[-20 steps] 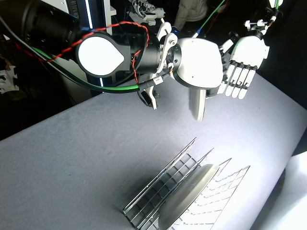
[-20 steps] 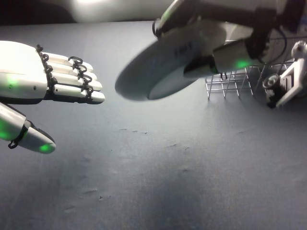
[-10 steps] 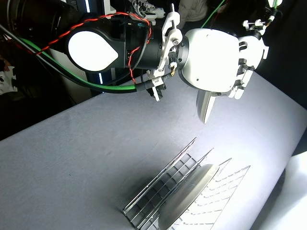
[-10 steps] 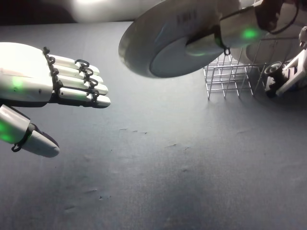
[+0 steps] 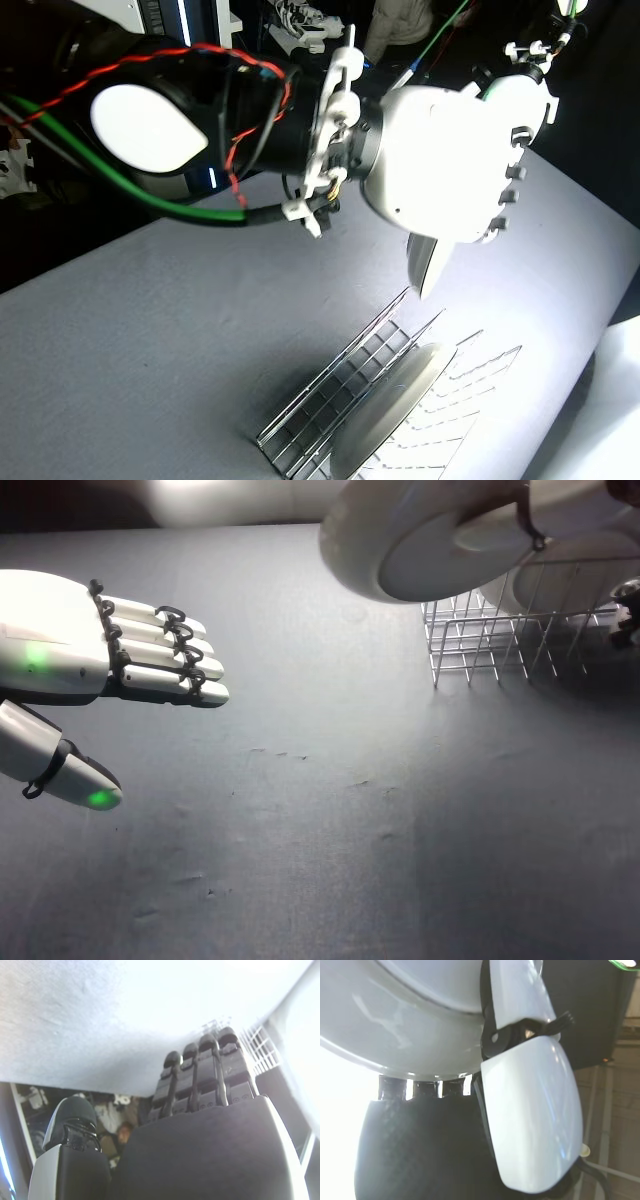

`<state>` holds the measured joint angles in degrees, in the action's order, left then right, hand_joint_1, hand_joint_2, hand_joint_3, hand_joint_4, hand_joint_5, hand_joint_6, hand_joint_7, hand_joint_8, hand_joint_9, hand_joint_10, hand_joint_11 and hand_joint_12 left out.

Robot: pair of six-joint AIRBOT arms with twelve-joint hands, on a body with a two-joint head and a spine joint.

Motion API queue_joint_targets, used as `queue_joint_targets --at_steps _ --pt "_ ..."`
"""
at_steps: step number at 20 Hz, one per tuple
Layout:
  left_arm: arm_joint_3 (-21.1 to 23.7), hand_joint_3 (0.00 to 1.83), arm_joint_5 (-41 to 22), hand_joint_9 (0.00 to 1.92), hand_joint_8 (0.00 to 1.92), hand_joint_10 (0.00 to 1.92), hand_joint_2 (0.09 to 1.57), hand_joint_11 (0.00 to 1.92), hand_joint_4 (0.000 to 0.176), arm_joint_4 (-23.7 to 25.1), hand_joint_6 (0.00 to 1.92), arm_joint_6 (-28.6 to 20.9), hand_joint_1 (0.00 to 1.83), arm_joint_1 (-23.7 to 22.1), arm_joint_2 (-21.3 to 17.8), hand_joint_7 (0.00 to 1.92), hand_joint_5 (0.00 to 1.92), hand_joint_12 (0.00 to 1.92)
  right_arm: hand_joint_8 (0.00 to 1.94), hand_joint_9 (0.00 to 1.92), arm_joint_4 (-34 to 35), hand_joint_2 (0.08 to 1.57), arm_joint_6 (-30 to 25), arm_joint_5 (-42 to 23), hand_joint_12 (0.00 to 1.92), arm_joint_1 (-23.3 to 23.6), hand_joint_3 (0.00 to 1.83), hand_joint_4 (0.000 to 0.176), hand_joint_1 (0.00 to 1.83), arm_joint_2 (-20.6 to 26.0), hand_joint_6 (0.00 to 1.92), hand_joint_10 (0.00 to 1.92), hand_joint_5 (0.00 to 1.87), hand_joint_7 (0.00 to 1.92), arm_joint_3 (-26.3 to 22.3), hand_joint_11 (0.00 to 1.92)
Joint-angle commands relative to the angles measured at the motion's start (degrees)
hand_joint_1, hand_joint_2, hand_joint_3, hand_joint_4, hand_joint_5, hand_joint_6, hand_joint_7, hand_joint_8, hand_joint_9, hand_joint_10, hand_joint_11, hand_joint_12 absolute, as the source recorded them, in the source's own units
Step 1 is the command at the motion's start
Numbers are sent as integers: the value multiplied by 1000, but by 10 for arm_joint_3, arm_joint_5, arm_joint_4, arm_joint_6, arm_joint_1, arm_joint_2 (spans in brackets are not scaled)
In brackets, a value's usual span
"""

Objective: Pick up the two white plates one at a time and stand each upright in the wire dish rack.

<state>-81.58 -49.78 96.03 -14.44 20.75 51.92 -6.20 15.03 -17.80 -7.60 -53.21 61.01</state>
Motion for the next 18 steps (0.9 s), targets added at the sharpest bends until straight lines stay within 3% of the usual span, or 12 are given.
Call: queue_joint_targets --at_steps 1,18 --pt "-1 0 -9 0 0 0 1164 0 0 -34 0 -2 0 -5 -4 0 0 0 859 998 13 1089 -9 -76 910 3 1 0 1384 6 1020 1016 919 1060 5 944" --pt "1 2 -5 0 0 0 1170 0 0 -34 0 -2 0 -1 -1 0 0 0 784 1020 -10 1078 -3 -125 944 -114 0 0 1386 11 986 995 942 1093 64 955"
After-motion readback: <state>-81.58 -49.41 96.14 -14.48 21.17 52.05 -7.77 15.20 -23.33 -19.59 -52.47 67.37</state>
